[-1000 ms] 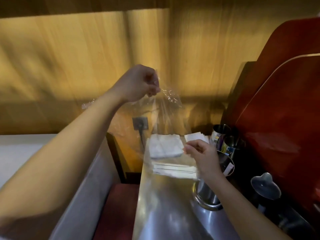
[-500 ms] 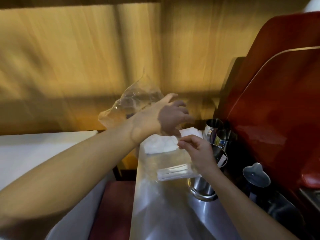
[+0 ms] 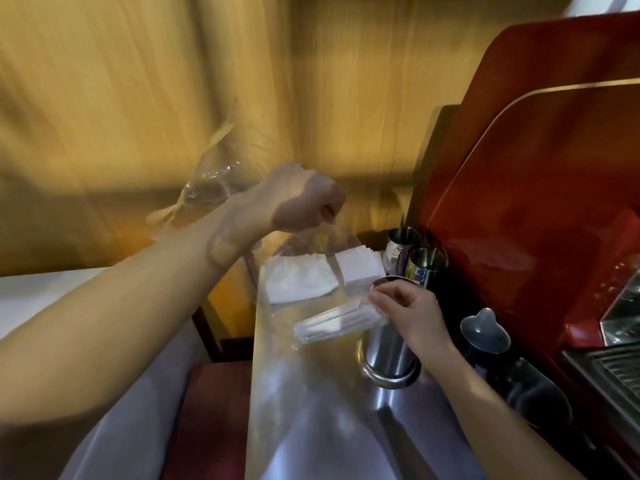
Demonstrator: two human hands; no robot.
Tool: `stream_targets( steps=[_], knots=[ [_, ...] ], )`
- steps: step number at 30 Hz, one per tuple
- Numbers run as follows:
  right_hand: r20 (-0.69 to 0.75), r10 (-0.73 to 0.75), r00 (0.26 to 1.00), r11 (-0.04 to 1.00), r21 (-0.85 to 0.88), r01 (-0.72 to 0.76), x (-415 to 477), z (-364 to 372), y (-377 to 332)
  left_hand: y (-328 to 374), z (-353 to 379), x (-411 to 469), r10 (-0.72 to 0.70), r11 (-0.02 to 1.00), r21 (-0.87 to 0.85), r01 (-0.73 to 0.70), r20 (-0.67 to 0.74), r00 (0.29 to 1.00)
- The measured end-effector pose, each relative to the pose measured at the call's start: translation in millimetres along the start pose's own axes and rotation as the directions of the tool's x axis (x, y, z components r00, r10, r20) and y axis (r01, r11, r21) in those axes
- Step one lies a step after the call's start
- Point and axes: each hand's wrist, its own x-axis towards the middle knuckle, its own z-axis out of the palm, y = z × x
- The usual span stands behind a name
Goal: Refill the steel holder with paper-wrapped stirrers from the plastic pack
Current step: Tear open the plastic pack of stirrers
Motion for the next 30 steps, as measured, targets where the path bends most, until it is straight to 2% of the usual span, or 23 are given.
stream_targets(
  steps=[4,8,14,16,18,20,26,30],
  knots=[
    [-0.025,-0.001,1.0,0.995,0.105,0.003,0.3,-5.0,-1.4,-6.0,-1.4,1.7,-0.133,0.99,-0.038,0.133,0.017,0.991],
    [-0.054,0.045,0.997,0.98,0.195,-0.034,-1.3,-5.6,2.8,-14.4,-3.1,-0.8,-0.17,0.984,-0.067,0.168,-0.033,0.985],
    [-0.133,0.04,0.99,0.99,0.141,-0.021,-0.8,-3.3,6.5,-18.5,-7.4,-5.7,-0.178,0.979,-0.098,0.177,-0.007,0.984],
    [-0.174,-0.004,0.985,0.997,0.073,0.017,0.6,-5.7,5.1,-20.2,-10.0,-8.4,-0.178,0.979,-0.106,0.177,-0.005,0.984],
    [-0.229,-0.067,0.971,0.997,0.016,0.073,4.0,-10.9,1.4,-21.0,-11.0,-10.8,-0.193,0.974,-0.129,0.184,-0.063,0.979],
    [-0.227,-0.11,0.968,0.994,-0.037,0.104,7.3,-15.6,-1.3,-18.5,-10.2,-12.7,-0.216,0.968,-0.15,0.203,-0.077,0.973],
    [-0.175,-0.094,0.98,0.992,-0.097,0.077,8.5,-25.5,3.5,-21.3,3.0,-24.9,-0.233,0.92,-0.303,0.25,0.091,0.968],
    [-0.102,-0.157,0.982,0.977,-0.159,0.14,7.7,-24.4,-1.3,-28.8,22.1,-40.4,-0.276,0.866,-0.345,0.362,0.275,0.921]
  ],
)
